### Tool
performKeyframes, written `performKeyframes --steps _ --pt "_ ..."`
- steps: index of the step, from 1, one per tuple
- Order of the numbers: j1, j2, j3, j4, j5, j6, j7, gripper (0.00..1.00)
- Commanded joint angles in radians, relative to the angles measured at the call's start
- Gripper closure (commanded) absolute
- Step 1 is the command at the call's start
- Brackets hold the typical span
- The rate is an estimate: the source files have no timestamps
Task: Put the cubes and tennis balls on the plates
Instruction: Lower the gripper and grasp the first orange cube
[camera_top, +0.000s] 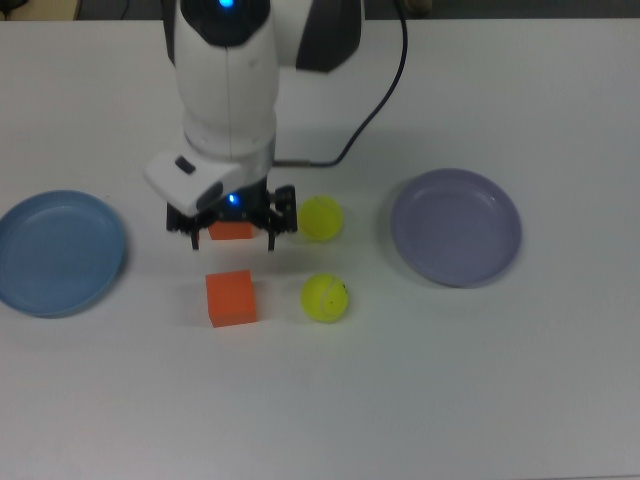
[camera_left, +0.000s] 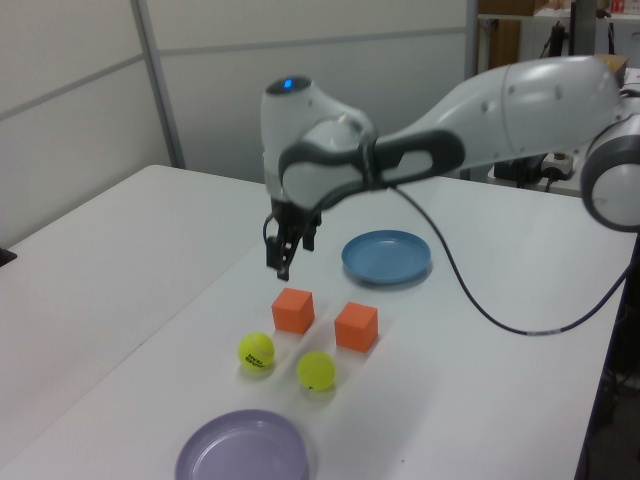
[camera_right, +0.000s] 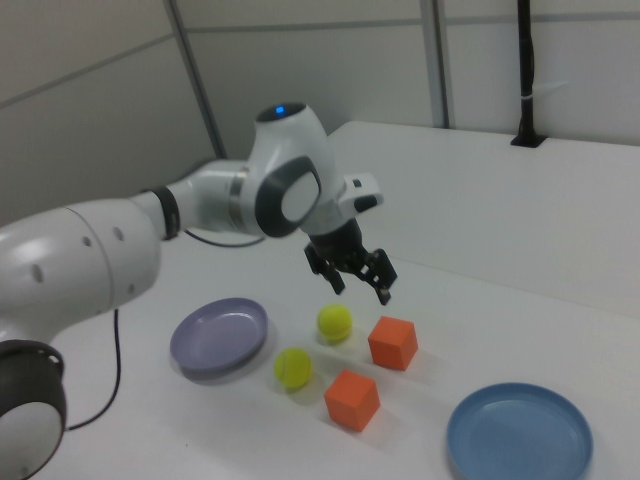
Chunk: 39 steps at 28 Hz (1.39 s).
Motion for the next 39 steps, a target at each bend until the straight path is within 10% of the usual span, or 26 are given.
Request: performKeyframes --steps 1,14,16,18,20,39 --pt "0.013 0.054 -0.006 -0.020 -0.078 0.097 0.033 0.00" --pt "0.015 0.163 -0.008 -0.023 -0.248 0.190 0.078 0.00" --pt "0.015 0.165 -0.008 -0.023 -0.251 0.190 0.078 0.27" --pt "0.015 0.163 -0.008 -0.023 -0.242 0.190 0.079 0.83" --pt "0.015 0.162 -0.008 -0.019 -0.236 0.190 0.081 1.00" --pt "-0.145 0.054 -0.115 -0.022 -0.251 0.186 -0.002 0.99"
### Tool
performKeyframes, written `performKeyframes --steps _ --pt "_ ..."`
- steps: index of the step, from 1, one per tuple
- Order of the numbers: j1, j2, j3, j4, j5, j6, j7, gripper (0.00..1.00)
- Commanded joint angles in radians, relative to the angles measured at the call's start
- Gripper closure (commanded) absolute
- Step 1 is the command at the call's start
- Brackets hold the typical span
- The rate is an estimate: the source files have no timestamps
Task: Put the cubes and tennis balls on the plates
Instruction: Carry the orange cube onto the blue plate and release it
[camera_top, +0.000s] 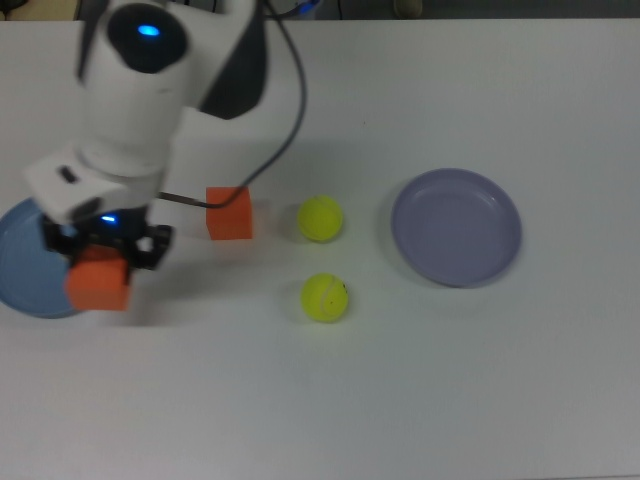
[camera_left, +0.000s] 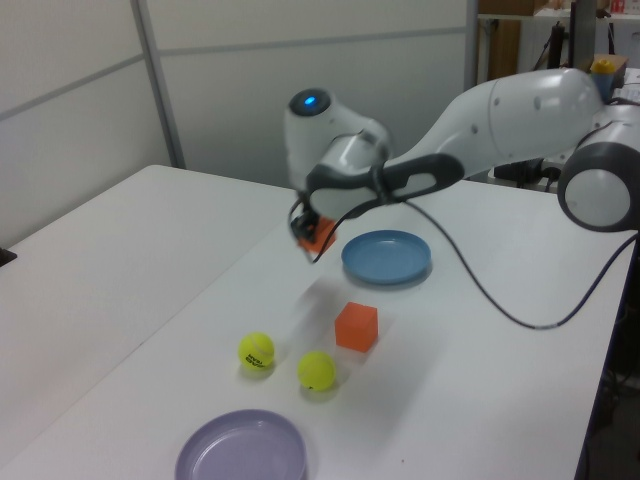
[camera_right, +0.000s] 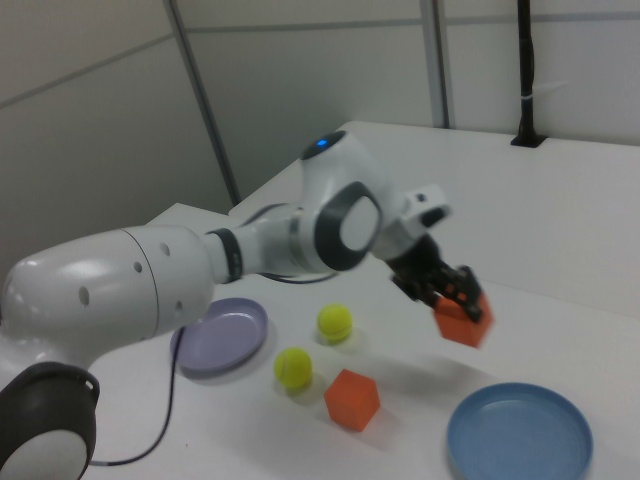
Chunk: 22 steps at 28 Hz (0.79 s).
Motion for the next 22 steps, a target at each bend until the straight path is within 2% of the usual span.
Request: performKeyframes --steps 1,2,4,5,14,18,21,22 --pt "-0.054 -0.004 -0.037 -0.050 -0.022 0.014 -0.053 0.98" --pt "-0.060 -0.004 -0.046 -0.059 -0.022 0.014 -0.061 0.94" --pt "-0.075 -0.004 -0.064 -0.067 -0.019 0.009 -0.062 0.35" --pt "-0.080 -0.004 -0.064 -0.067 -0.016 0.008 -0.059 0.00" --pt "-0.085 -0.024 -0.054 -0.053 0.001 -0.075 -0.065 0.00" --pt "-0.069 -0.060 -0.046 -0.053 0.009 -0.167 -0.134 0.00" --pt "-0.057 -0.088 -0.029 -0.039 0.033 -0.250 -0.168 0.00" --pt "-0.046 -0.105 -0.006 -0.034 0.050 -0.302 -0.186 0.00"
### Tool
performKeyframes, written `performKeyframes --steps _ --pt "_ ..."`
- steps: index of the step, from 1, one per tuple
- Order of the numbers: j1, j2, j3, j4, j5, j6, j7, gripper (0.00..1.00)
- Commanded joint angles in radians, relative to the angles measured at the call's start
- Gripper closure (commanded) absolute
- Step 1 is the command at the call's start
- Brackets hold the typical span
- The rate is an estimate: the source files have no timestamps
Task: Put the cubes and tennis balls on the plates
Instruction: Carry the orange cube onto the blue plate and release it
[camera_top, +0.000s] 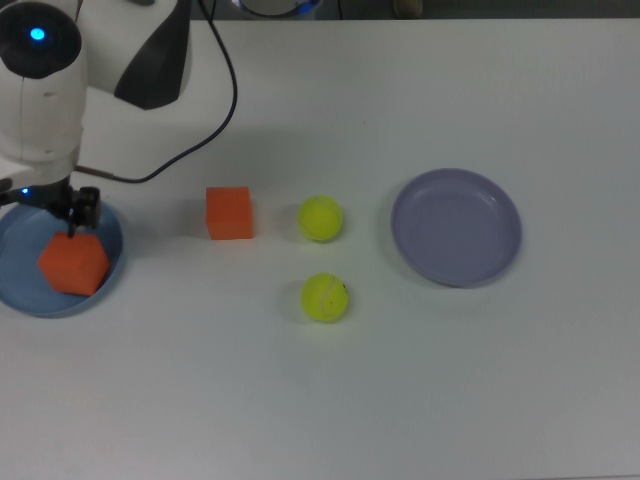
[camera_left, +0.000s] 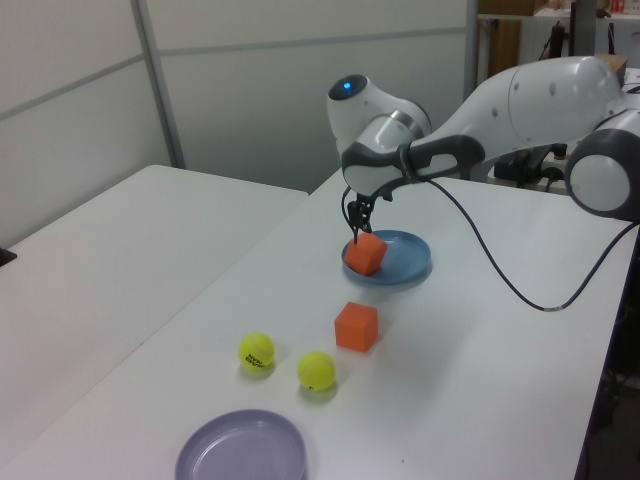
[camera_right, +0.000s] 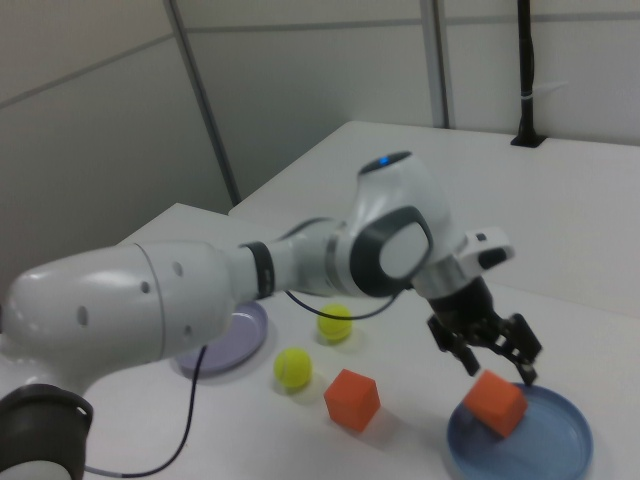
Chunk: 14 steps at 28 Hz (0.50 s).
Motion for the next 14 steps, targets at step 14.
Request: performKeyframes --steps 14 --pt "0.183 -0.078 0.132 -0.044 0.040 -0.404 -0.043 0.00"
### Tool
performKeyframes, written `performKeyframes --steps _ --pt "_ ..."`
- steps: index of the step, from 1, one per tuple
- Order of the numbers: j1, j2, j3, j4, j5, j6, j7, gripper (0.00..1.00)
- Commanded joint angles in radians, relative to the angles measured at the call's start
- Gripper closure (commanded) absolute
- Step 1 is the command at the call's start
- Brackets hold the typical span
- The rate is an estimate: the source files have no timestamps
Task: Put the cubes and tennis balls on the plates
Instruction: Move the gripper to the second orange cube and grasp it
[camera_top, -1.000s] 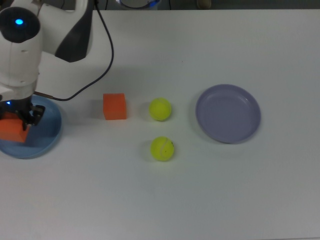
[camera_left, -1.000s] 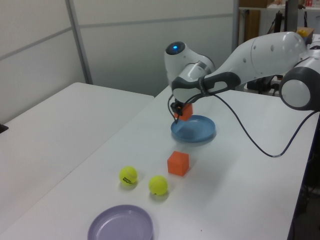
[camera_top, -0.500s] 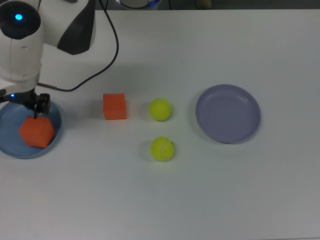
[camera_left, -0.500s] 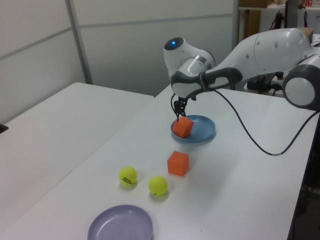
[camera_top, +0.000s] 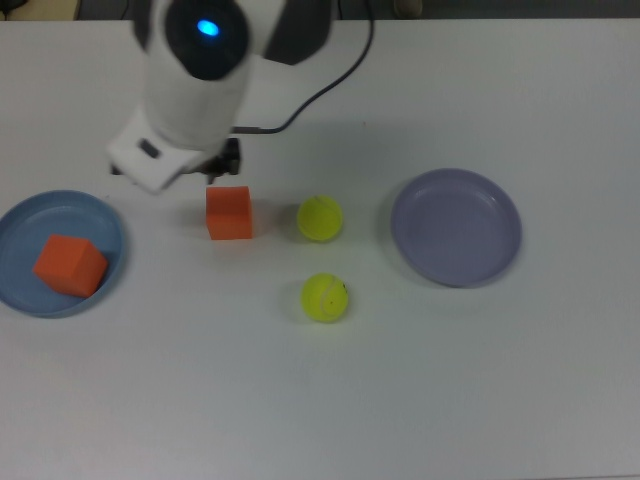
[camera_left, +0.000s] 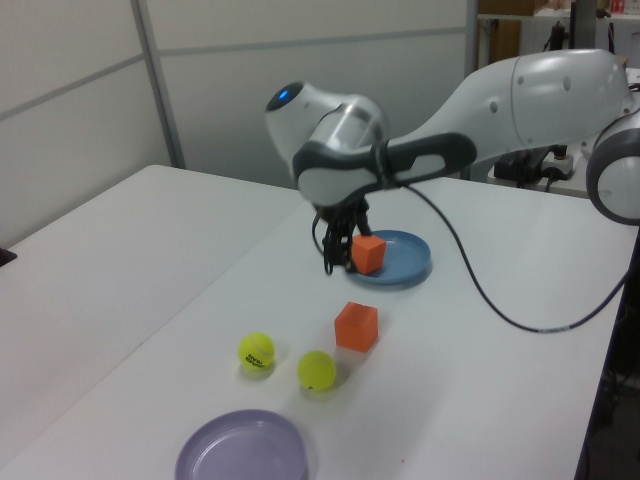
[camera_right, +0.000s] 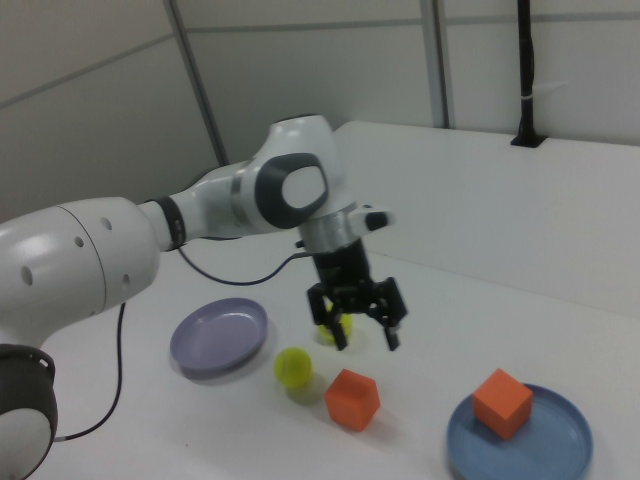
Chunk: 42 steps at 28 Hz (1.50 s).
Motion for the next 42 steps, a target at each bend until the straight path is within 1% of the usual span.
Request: performKeyframes --steps 1,4,7,10,11,12,21,22,23,24,25,28,32,33,34,36,38,39,42 --pt "0.060 -0.003 -0.006 -0.054 0.008 -0.017 0.021 0.00" --pt "0.083 0.015 -0.006 -0.074 0.003 -0.014 0.057 0.00" --pt "0.092 0.046 -0.006 -0.076 -0.008 -0.010 0.074 0.00" --pt "0.092 0.075 -0.007 -0.076 -0.032 -0.006 0.078 0.00" --pt "0.092 0.094 -0.006 -0.076 -0.052 -0.005 0.080 0.00" --pt "0.092 0.103 -0.006 -0.076 -0.060 -0.005 0.080 0.00" --pt "0.086 0.143 -0.009 -0.077 -0.129 0.050 0.080 0.00" --pt "0.085 0.146 -0.010 -0.077 -0.133 0.059 0.081 0.02" --pt "0.085 0.155 -0.010 -0.077 -0.134 0.075 0.083 0.40" --pt "0.085 0.155 -0.010 -0.076 -0.130 0.082 0.088 0.72" --pt "0.085 0.157 -0.010 -0.073 -0.124 0.090 0.101 1.00" --pt "0.085 0.157 -0.012 -0.067 -0.123 0.116 0.166 1.00" --pt "0.079 0.148 -0.017 -0.054 -0.118 0.118 0.170 1.00" --pt "0.071 0.146 -0.018 -0.038 -0.111 0.118 0.170 1.00" --pt "0.045 0.135 -0.018 0.000 -0.082 0.116 0.169 1.00" --pt "0.013 0.125 -0.020 0.018 -0.051 0.115 0.158 1.00" --pt "-0.006 0.106 -0.023 0.019 -0.038 0.115 0.134 1.00" --pt "-0.024 0.089 -0.036 0.019 -0.038 0.115 0.099 1.00" --pt "-0.040 0.066 -0.081 0.019 -0.026 0.116 0.054 1.00"
